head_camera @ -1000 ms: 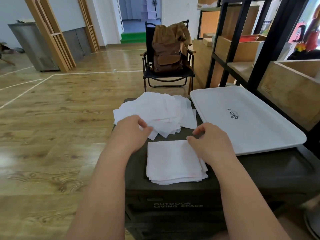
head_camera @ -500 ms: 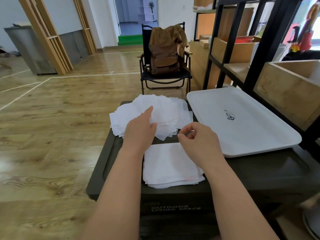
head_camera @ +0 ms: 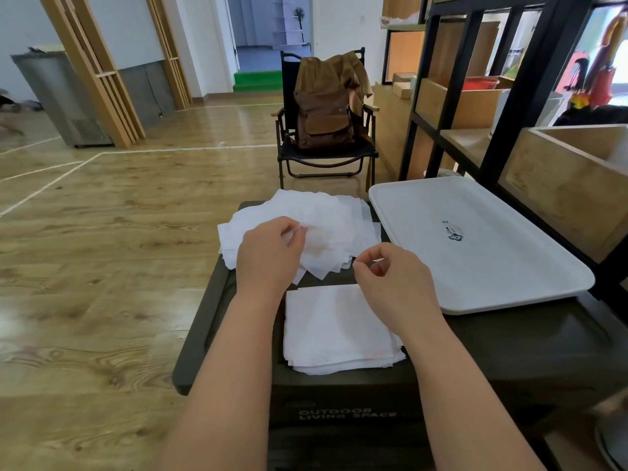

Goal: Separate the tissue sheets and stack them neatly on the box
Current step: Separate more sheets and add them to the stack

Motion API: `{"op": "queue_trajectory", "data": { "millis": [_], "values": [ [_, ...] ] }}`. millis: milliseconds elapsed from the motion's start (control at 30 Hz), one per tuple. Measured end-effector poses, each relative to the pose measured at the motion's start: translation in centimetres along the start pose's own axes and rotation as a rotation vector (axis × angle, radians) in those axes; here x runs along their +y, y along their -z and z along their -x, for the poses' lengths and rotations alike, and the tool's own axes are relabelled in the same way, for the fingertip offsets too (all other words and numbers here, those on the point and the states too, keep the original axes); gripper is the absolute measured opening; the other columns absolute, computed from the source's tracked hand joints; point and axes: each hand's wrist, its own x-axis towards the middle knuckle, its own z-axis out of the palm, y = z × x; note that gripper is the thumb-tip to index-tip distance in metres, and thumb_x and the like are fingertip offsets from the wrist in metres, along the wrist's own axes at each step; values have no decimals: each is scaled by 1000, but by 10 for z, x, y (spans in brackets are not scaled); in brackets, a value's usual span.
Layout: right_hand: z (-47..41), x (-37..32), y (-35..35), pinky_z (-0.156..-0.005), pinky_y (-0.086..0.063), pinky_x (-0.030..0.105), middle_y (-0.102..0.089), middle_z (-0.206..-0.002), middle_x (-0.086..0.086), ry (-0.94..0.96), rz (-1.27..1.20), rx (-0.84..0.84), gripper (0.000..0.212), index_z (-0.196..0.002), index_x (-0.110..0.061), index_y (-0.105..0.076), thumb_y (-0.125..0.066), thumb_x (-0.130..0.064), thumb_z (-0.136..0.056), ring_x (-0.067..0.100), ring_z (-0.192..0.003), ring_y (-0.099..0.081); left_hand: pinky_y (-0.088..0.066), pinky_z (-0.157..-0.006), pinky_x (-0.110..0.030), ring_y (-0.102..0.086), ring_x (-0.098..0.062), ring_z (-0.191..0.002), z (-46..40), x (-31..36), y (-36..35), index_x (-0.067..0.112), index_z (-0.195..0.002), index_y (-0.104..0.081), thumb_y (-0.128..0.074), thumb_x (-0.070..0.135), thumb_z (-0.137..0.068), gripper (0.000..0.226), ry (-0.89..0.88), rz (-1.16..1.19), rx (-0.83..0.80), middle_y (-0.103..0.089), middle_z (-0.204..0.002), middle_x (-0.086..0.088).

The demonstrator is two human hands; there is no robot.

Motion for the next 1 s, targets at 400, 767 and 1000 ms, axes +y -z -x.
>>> {"op": "queue_trajectory", "data": {
  "millis": [400,767,1000],
  "values": [
    [3,-22,-5,-57,-38,-6,-59,-89,-44,82,-531,-69,43,-114,-58,-40,-61,-61,-77,-32,-88,-48,-58,-79,-41,-71,-21,-103,16,16,55,18,-122,-67,-51,36,-101,32,645,1203,-283,-73,-115,-5],
    [1,-15,-1,-64,-44,2,-67,-79,-18,202,-439,62,43,-118,-50,-47,-69,-28,-88,-2,-81,-62,-52,-87,-32,-73,-13,-91,22,3,72,48,-119,-50,-73,26,-88,45,309,689,-312,-77,-92,4],
    [-1,-10,0,-65,-46,7,-62,-83,-22,263,-370,47,36,-101,-55,-57,-71,-25,-87,0,-82,-59,-57,-78,-24,-71,-13,-87,25,9,69,42,-92,-73,-81,13,-79,33,104,551,-290,-75,-94,12]
  ]
}}
